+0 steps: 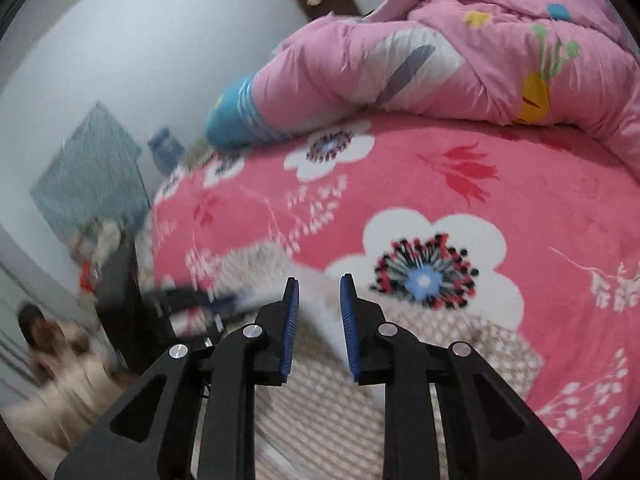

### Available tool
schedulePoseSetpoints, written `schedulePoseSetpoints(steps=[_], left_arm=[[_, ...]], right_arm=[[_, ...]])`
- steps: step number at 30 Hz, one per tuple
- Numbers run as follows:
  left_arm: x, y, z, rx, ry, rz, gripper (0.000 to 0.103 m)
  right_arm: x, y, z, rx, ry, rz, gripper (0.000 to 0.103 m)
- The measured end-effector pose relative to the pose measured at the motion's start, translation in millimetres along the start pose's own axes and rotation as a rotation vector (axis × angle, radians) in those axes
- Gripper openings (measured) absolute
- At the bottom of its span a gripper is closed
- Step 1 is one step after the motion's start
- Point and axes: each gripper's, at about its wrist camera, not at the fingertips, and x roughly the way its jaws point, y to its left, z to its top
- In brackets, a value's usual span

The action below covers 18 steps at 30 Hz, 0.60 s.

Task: Fold large clothes

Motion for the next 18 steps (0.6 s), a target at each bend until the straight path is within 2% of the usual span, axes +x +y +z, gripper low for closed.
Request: schedulePoseSetpoints(steps=[3,6,9,13,18], left_arm=[[-3,1,-12,-0.025,-0.009,0.011,0.017],[-14,3,-28,-0.051,-0.012,0.013,0.027],[-29,14,-52,-0.095,0.008,0.001,0.030],[-43,38,-75,-0.149,0.040,0.009,0.030],[-51,58,-73,-0.218,-0.001,0.019,0.030]], right_arm=[[41,1,-7,0.050,0.073,0.034,0.022],[96,4,-46,0.052,0.235,0.022,0.022],[116,3,-83,0.039,0.317,-0.011,0.022],[92,12,-78,0.027,0.287,-0.005,0.022],[68,40,-43,-0.043,0.149,0.005,0.022]])
